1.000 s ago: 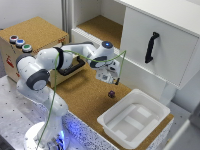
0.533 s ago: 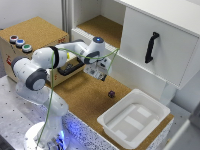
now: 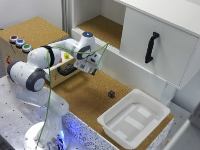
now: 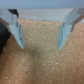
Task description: Grasp the drawer handle and close it
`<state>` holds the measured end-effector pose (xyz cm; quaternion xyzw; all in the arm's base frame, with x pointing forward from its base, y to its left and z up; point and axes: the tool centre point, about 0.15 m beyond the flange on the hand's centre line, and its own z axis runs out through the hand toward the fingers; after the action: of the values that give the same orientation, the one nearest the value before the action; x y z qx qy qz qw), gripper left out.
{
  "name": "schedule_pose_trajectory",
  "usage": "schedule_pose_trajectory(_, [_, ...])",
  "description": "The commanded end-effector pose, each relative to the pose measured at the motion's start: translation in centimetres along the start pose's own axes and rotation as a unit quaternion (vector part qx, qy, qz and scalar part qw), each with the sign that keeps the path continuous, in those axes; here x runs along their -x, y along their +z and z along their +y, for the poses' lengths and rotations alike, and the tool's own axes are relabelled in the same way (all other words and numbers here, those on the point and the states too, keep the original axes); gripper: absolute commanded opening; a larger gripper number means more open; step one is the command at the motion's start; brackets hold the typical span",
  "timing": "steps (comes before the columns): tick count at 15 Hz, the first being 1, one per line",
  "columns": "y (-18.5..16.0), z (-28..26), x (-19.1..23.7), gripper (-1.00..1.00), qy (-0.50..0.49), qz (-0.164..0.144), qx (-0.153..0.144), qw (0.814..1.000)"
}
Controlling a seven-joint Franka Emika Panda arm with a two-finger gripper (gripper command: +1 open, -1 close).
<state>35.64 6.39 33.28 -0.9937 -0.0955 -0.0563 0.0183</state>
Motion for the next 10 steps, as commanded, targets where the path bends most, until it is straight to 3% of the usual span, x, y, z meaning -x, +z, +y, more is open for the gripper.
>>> schedule_pose_trajectory(1, [1.5,-4.8,1.3,-1.00,-0.004,0.027,-0.011,1.000])
schedule_pose_trajectory(4, [0.1,-7.5,1.3,-1.00,0.003,0.052,-0.005,0.999])
schedule_pose_trajectory(6, [-1.1,-8.6,1.7,-1.00,0.032,0.064,0.024,0.997])
schedule_pose_trajectory(8, [-1.0,-10.5,1.3,-1.00,0.027,0.069,0.030,0.997])
schedule_pose_trajectory(10, [0.1,-12.0,0.5,-1.00,0.022,0.064,0.015,0.998])
